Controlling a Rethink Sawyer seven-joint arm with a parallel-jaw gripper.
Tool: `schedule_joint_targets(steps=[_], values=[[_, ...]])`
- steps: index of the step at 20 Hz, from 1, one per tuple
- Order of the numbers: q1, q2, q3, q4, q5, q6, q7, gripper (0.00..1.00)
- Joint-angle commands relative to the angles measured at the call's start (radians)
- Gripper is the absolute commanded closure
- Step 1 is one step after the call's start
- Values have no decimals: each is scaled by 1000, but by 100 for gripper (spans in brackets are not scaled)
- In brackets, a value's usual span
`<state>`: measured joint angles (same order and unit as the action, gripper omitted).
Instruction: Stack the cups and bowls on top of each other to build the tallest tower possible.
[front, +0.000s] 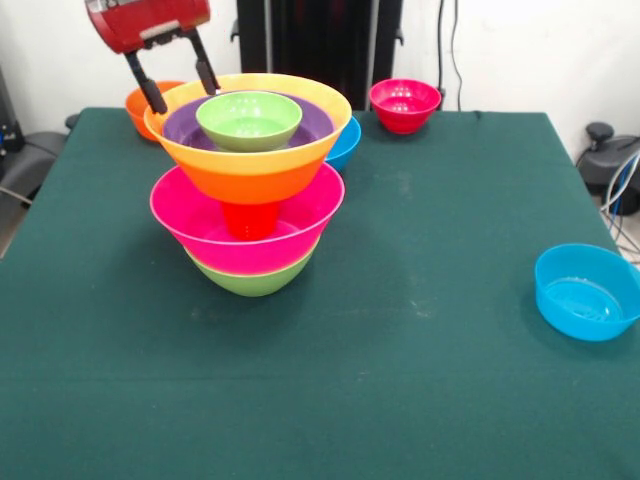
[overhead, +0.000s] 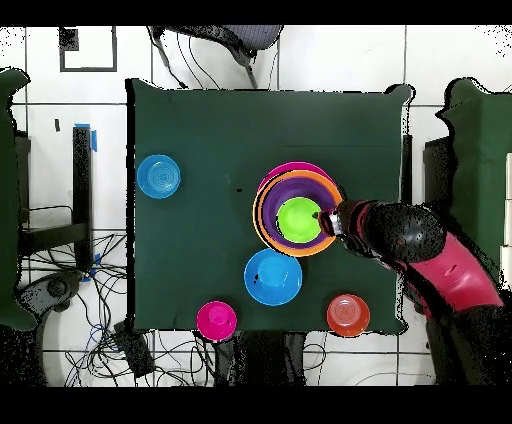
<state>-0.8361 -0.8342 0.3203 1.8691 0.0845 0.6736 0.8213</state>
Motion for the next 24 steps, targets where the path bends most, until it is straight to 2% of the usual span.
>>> schedule_joint_targets(steps=[1, 19, 24], values=[[39, -49, 52, 17, -33, 142, 66, 0], [141, -77, 18, -74, -23, 237, 172, 0], [206, -78, -24, -93, -45, 218, 239, 0]])
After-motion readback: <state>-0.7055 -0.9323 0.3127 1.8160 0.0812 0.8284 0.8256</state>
